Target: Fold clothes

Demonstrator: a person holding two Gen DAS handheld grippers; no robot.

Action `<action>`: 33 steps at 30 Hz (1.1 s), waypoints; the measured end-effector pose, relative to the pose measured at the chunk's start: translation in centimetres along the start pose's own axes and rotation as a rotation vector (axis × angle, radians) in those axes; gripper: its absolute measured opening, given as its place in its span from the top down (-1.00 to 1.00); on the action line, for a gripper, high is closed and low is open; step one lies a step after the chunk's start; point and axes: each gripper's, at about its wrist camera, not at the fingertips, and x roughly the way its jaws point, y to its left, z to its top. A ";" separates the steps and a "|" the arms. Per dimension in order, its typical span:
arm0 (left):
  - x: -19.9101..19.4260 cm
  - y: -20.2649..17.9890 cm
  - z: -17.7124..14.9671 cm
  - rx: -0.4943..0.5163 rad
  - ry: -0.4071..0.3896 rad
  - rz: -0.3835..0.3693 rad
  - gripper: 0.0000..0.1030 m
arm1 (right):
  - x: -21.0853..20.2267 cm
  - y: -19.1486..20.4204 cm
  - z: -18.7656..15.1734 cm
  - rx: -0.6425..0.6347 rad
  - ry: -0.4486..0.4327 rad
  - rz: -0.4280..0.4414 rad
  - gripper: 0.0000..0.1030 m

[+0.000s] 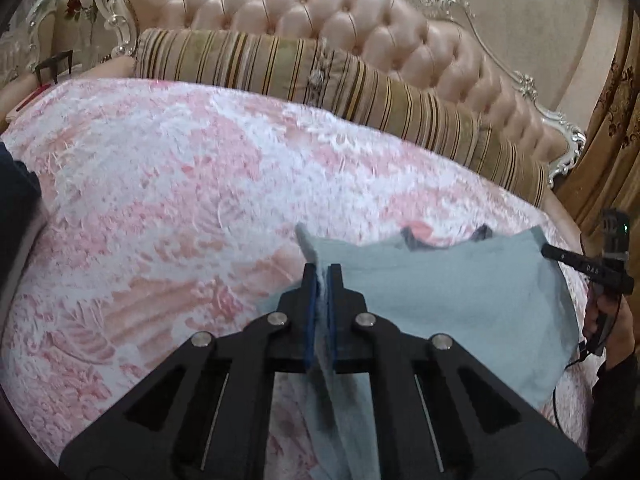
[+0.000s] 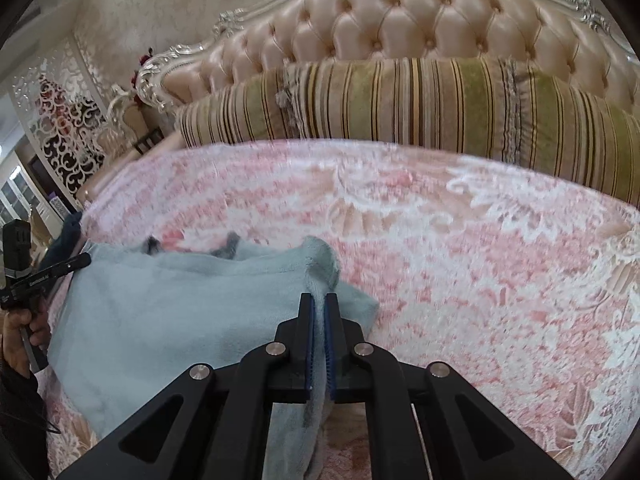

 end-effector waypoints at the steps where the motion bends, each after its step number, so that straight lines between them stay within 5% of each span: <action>1: -0.1 0.0 0.2 -0.001 -0.010 -0.002 0.89 | -0.1 0.2 0.1 -0.004 -0.006 -0.003 0.91; 17: 2.2 1.1 -0.8 -0.059 0.037 -0.012 0.89 | 1.5 -0.8 -0.7 0.019 0.067 -0.028 0.91; 25: -3.5 -1.8 0.9 0.061 -0.198 -0.106 0.89 | -2.3 0.7 0.6 -0.031 -0.052 -0.014 0.91; 33: 1.7 1.0 -0.6 -0.016 -0.012 -0.019 0.89 | 1.5 -0.6 -0.6 0.000 0.056 -0.021 0.91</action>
